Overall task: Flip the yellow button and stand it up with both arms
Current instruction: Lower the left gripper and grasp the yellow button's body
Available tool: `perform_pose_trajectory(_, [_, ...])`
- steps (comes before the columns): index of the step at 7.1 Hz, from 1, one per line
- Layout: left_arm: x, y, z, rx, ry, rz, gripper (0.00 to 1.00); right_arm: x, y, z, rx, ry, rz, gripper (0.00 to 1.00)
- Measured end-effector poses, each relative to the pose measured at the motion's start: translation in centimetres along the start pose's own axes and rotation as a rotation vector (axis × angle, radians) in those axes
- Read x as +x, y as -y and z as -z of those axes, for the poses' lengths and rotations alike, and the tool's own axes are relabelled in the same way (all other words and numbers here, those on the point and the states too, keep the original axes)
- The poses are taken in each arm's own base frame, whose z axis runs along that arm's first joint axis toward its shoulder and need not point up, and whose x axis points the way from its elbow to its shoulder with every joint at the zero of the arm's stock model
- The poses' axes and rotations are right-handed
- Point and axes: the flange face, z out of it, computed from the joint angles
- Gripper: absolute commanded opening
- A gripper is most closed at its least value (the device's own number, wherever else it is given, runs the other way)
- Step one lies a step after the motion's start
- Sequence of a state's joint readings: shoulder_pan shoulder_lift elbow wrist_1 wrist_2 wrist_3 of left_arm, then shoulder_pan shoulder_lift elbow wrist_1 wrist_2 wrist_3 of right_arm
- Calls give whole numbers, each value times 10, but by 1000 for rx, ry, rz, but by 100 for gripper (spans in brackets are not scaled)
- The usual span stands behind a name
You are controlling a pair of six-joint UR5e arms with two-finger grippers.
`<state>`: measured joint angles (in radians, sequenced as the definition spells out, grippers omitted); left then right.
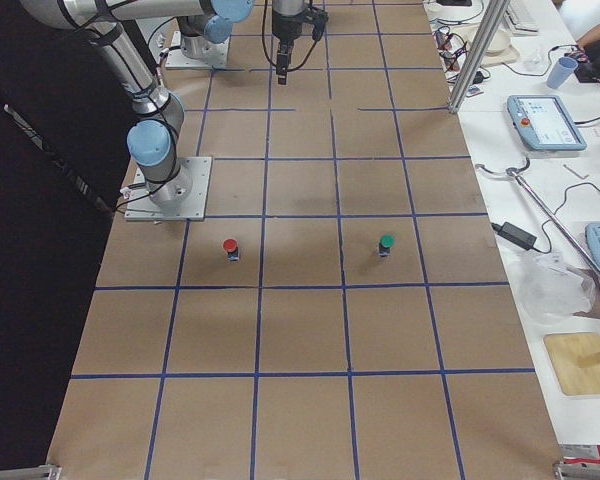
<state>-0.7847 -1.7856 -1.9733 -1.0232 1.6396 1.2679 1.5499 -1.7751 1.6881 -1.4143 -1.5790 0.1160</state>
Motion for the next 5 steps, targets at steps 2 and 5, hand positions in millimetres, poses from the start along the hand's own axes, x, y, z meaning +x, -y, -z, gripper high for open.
perform_pose_trajectory(2, [9, -3, -14, 7, 25, -28, 97, 0, -1, 0, -1, 0, 2, 100])
perform_pose_trajectory(5, [7, -10, -21, 8, 22, -32, 87, 0, -2, 0, -2, -1, 1, 100])
